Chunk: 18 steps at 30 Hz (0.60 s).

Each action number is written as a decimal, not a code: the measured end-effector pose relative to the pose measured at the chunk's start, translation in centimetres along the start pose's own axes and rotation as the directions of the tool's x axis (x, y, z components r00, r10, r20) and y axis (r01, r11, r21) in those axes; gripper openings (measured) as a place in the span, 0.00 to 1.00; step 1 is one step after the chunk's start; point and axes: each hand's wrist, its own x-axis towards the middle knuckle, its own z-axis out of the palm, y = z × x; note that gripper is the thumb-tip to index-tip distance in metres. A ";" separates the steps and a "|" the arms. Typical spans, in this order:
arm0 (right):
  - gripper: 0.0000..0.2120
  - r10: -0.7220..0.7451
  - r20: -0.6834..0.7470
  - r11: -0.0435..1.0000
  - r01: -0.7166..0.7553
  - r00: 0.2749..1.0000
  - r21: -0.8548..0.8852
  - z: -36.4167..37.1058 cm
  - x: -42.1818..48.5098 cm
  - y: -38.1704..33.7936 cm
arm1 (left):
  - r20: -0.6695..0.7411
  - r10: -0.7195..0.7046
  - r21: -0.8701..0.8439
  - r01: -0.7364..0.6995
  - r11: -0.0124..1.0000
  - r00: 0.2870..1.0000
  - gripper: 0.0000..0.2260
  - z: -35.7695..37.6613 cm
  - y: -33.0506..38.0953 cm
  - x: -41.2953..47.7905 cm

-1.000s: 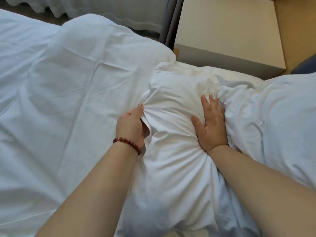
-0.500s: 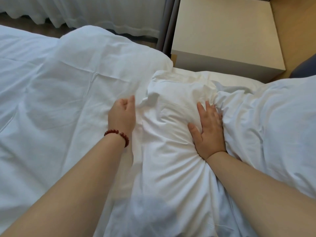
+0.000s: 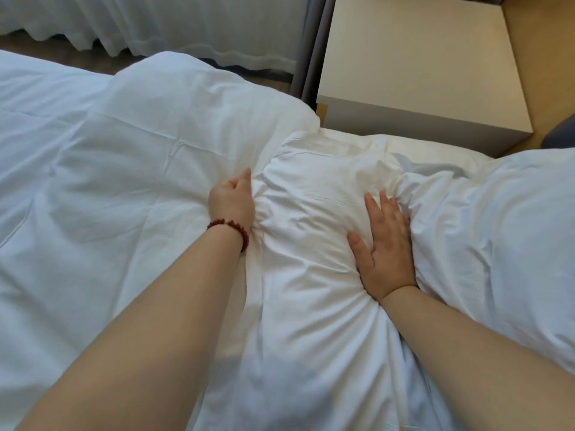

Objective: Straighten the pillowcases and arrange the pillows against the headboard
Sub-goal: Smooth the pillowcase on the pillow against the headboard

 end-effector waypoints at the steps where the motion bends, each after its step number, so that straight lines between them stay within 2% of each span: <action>1: 0.31 0.000 -0.002 1.000 0.000 1.000 0.006 0.0 0.0 0.0 | -0.012 -0.017 -0.015 0.017 1.000 1.000 0.22 0.0 -0.1 0.0; 3: 0.31 0.006 -0.010 1.000 -0.006 1.000 0.012 0.0 0.0 0.0 | 0.044 -0.050 0.078 0.046 0.996 0.998 0.22 -0.1 0.0 0.8; 4: 0.31 0.007 -0.009 1.000 -0.007 1.000 0.013 0.0 0.0 -0.1 | 0.091 -0.109 0.135 0.096 0.986 0.990 0.26 -0.3 0.4 1.3; 6: 0.31 0.011 -0.009 1.000 -0.011 1.000 0.010 0.0 0.0 -0.2 | 0.223 -0.256 0.091 0.241 0.966 0.941 0.41 -0.6 1.5 2.6; 7: 0.31 0.012 -0.010 1.000 -0.012 1.000 0.007 0.0 0.0 -0.2 | 0.306 -0.299 0.057 0.296 0.954 0.904 0.44 -0.5 1.8 3.4; 8: 0.31 0.010 -0.012 1.000 -0.010 1.000 0.004 0.0 0.0 -0.3 | 0.379 -0.326 0.060 0.328 0.943 0.866 0.42 -0.4 2.2 3.7; 11: 0.31 0.008 -0.013 1.000 -0.008 1.000 -0.001 0.1 0.0 -0.2 | 0.501 -0.325 -0.005 0.378 0.926 0.802 0.25 0.0 3.0 4.1; 12: 0.31 0.011 -0.010 1.000 -0.011 1.000 -0.003 0.1 -0.1 -0.2 | 0.507 -0.339 -0.039 0.414 0.910 0.793 0.25 0.1 2.6 4.4; 14: 0.31 0.014 -0.005 1.000 -0.014 1.000 -0.006 0.2 -0.2 -0.2 | 0.455 -0.329 -0.123 0.424 0.897 0.828 0.28 0.3 2.1 4.7; 15: 0.31 0.012 -0.006 1.000 -0.012 1.000 -0.009 0.2 -0.1 -0.2 | 0.394 -0.258 -0.173 0.347 0.922 0.882 0.21 0.5 2.0 4.7; 17: 0.31 0.007 -0.011 1.000 -0.007 1.000 -0.014 0.4 0.0 -0.1 | 0.208 -0.025 -0.131 0.053 0.990 0.978 0.07 0.5 2.4 3.3; 18: 0.31 0.005 -0.014 1.000 -0.005 1.000 -0.017 0.4 0.1 -0.1 | 0.136 0.090 -0.095 -0.077 0.992 0.987 0.05 0.7 2.5 2.4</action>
